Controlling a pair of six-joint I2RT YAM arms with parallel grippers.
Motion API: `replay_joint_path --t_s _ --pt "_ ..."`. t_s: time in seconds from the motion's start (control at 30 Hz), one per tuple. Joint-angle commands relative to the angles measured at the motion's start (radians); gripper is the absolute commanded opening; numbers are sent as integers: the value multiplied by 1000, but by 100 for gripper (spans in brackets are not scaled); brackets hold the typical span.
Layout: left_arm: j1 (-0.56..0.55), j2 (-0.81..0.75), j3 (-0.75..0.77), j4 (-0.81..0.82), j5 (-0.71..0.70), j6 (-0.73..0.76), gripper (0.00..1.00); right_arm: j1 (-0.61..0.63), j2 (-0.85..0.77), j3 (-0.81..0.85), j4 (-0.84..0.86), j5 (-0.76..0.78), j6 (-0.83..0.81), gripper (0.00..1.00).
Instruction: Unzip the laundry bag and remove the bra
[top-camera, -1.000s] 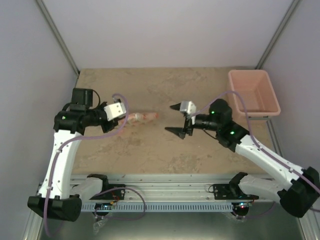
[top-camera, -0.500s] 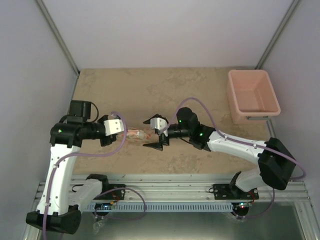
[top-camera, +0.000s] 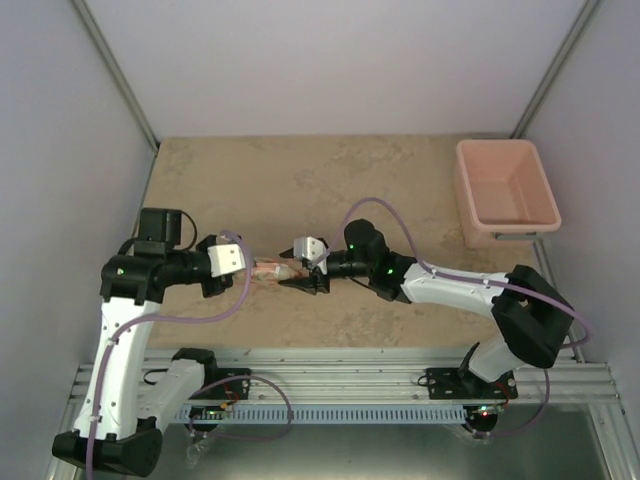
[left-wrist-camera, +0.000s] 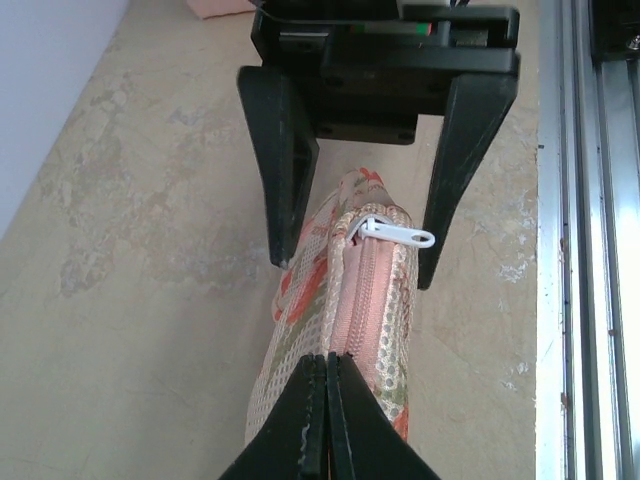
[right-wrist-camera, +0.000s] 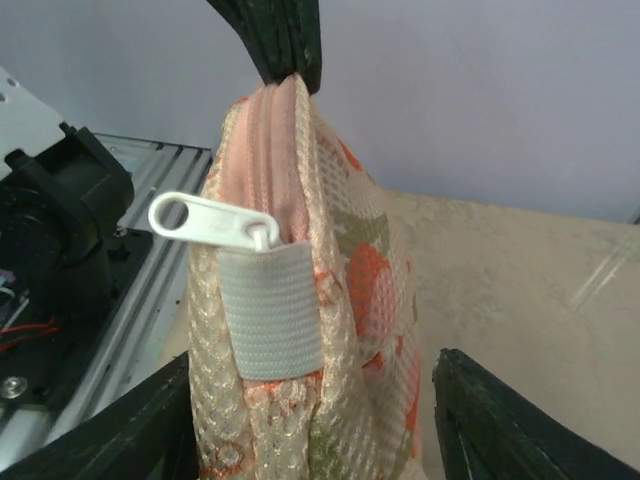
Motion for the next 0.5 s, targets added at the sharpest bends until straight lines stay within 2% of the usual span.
replay_joint_path --t_s 0.0,0.1,0.17,0.2,0.23,0.27,0.3,0.4,0.47 --pt "-1 -18 -16 35 40 -8 0 5 30 3 15 -19 12 46" --pt "-1 -24 -19 51 28 -50 0 4 6 5 -18 19 -2 20" --pt "-1 -36 -29 107 24 -134 0 4 -17 8 -52 90 -10 4" --pt "-2 -46 -40 172 16 -257 10 4 -29 16 -78 142 -10 1" --pt "-1 -67 -58 249 -1 -372 39 4 -35 30 -130 203 -5 1" --pt "-1 -89 -79 325 -21 -470 62 7 -41 48 -174 275 -1 1" --pt "-1 -112 -96 389 -35 -550 71 11 -46 65 -216 368 1 1" --pt "-1 -187 -114 550 -43 -748 75 44 -66 108 -307 618 13 0" --pt "-1 -237 -122 639 -52 -908 71 68 -69 144 -364 782 42 0"
